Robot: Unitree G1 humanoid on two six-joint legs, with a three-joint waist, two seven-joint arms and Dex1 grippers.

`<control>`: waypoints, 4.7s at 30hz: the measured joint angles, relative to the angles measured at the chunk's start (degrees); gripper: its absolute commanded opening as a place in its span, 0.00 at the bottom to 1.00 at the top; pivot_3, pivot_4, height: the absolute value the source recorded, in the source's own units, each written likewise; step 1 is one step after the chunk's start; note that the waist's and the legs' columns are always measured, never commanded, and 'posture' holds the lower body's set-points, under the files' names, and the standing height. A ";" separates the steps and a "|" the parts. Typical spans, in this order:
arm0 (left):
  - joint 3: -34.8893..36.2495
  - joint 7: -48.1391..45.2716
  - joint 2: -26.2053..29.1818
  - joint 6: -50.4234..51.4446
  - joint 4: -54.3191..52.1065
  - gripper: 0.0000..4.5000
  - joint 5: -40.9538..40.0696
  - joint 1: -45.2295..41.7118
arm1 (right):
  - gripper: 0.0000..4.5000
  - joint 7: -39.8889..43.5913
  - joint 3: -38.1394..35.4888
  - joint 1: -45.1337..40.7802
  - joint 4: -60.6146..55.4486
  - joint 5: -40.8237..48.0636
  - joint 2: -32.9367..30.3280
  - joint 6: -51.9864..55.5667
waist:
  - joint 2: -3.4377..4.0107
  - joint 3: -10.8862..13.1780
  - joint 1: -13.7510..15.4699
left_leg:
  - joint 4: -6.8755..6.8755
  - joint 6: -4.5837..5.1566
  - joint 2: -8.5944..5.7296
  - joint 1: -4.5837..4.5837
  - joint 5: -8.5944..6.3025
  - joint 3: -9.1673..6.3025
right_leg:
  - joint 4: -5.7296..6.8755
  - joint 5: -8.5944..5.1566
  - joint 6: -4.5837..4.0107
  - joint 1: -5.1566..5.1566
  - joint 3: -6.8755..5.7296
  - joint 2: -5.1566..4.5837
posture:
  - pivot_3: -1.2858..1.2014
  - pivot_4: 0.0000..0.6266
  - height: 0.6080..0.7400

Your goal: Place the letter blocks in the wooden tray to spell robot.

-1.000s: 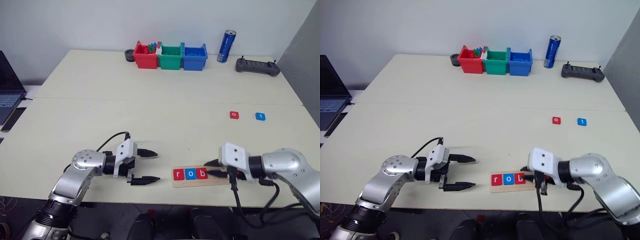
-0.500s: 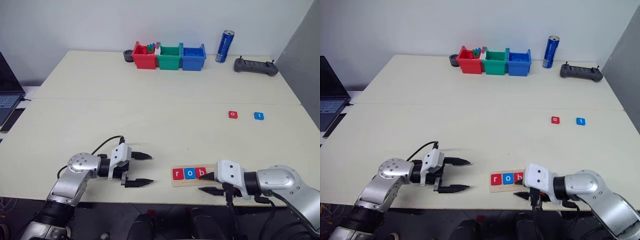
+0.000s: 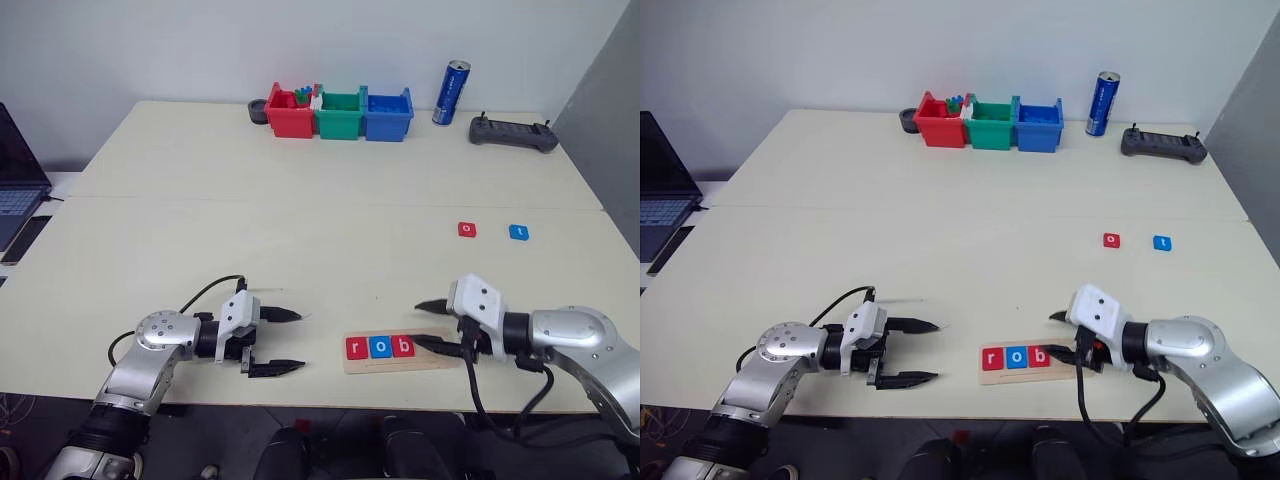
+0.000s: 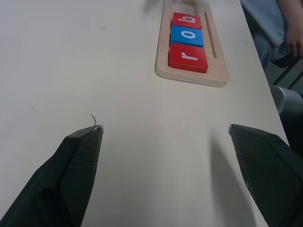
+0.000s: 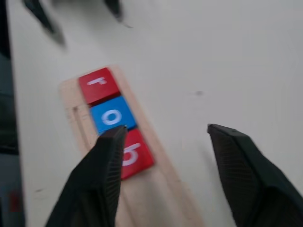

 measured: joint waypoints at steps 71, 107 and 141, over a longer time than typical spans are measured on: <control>0.37 -2.89 1.47 4.34 -5.17 1.00 -1.54 -2.00 | 0.32 -37.69 -24.84 13.31 -6.43 1.06 26.41 24.31 | 0.09 0.00 -2.29 | -0.06 0.05 -0.02 -0.38 0.05 0.09 | 0.89 -0.10 -0.16 -0.88 0.14 0.06 | 0.52 0.24 1.00; 0.66 -1.81 1.48 1.43 -5.99 1.00 -1.65 0.96 | 0.99 -38.70 -28.38 10.73 -1.32 1.75 29.01 18.98 | -0.03 -0.07 -2.13 | -0.08 0.05 -0.02 -0.35 0.05 0.09 | 0.88 -0.11 -0.17 -0.84 0.15 0.05 | 0.52 0.24 1.00; 0.36 -1.21 0.87 2.83 -6.40 1.00 -1.49 -0.84 | 0.99 15.06 -6.95 -1.78 38.99 -7.74 -14.78 -19.19 | -0.07 0.00 -1.36 | -0.02 0.07 -0.02 -0.25 0.06 0.21 | 0.86 -0.10 -0.19 -0.77 0.22 0.04 | 0.52 0.24 1.00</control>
